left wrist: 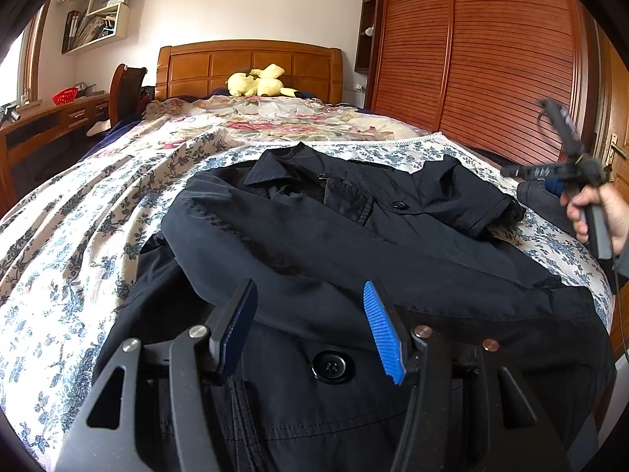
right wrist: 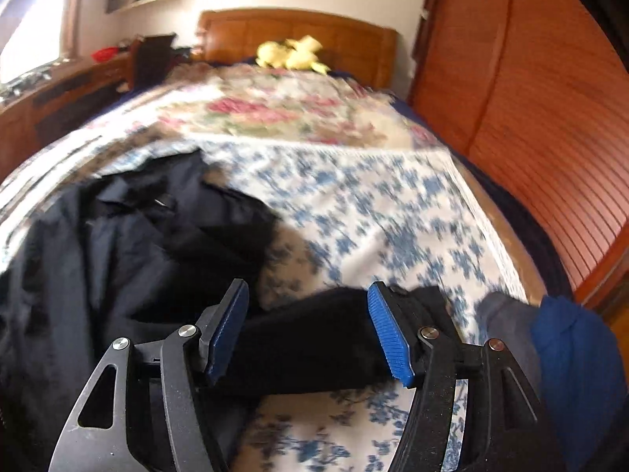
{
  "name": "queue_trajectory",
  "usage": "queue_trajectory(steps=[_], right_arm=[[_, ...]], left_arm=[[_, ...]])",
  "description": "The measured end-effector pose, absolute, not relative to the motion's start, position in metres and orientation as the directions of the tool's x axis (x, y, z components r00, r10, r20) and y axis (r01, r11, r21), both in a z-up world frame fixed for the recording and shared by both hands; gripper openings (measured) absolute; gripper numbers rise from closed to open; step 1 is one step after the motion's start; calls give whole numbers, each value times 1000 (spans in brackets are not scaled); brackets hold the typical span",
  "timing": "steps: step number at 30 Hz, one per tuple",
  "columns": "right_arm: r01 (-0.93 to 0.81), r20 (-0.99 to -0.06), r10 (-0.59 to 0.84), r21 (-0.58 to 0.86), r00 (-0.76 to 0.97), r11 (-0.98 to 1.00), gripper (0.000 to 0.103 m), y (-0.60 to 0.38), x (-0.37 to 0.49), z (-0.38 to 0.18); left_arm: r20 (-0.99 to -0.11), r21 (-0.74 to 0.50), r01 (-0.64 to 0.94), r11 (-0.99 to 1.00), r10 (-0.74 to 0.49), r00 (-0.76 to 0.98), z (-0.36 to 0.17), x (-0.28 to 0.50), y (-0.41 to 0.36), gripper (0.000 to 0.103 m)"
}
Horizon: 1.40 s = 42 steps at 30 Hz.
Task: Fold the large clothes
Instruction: 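Grasp the sleeve cuff with the right gripper and lift it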
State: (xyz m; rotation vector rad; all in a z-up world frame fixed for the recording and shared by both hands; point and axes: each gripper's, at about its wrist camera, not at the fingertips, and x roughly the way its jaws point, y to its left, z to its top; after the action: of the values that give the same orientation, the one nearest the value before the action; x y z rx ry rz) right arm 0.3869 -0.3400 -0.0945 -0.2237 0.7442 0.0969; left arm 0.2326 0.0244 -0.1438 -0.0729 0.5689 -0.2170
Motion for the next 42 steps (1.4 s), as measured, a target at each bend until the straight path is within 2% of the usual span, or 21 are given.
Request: queue_trajectory(steps=[11, 14, 20, 21, 22, 24, 25, 26, 28, 32, 42], right_arm=[[53, -800, -152, -149, 580, 987, 68, -428, 425, -169], [40, -852, -120, -117, 509, 992, 73, -438, 432, -187], [40, -844, -91, -82, 528, 996, 74, -437, 432, -189], [19, -840, -82, -85, 536, 996, 67, -434, 431, -188], [1, -834, -74, -87, 547, 996, 51, -431, 432, -187], [-45, -818, -54, -98, 573, 994, 29, -424, 431, -182], [-65, -811, -48, -105, 583, 992, 22, -419, 428, -179], [-63, -799, -65, -127, 598, 990, 19, -415, 426, -175], [-25, -768, -113, -166, 630, 986, 14, -409, 419, -162], [-40, -719, -98, -173, 688, 984, 13, -393, 405, -131], [-175, -646, 22, -174, 763, 969, 11, -338, 373, -65]], left_arm=[[-533, -124, 184, 975, -222, 816, -144, 233, 24, 55], [-536, -115, 183, 976, -216, 816, -144, 233, 23, 55], [-533, -105, 188, 977, -214, 818, -144, 232, 21, 55], [-533, -104, 188, 977, -215, 819, -144, 232, 21, 55], [-532, -104, 190, 976, -216, 819, -144, 232, 21, 55], [-529, -101, 194, 976, -218, 821, -142, 231, 20, 55], [-527, -100, 195, 976, -218, 821, -142, 230, 19, 55], [-524, -99, 198, 975, -220, 823, -141, 228, 19, 55], [-519, -97, 205, 974, -225, 825, -138, 225, 19, 55], [-506, -94, 217, 972, -235, 830, -131, 217, 20, 55], [-485, -102, 222, 970, -243, 840, -116, 200, 33, 55]])
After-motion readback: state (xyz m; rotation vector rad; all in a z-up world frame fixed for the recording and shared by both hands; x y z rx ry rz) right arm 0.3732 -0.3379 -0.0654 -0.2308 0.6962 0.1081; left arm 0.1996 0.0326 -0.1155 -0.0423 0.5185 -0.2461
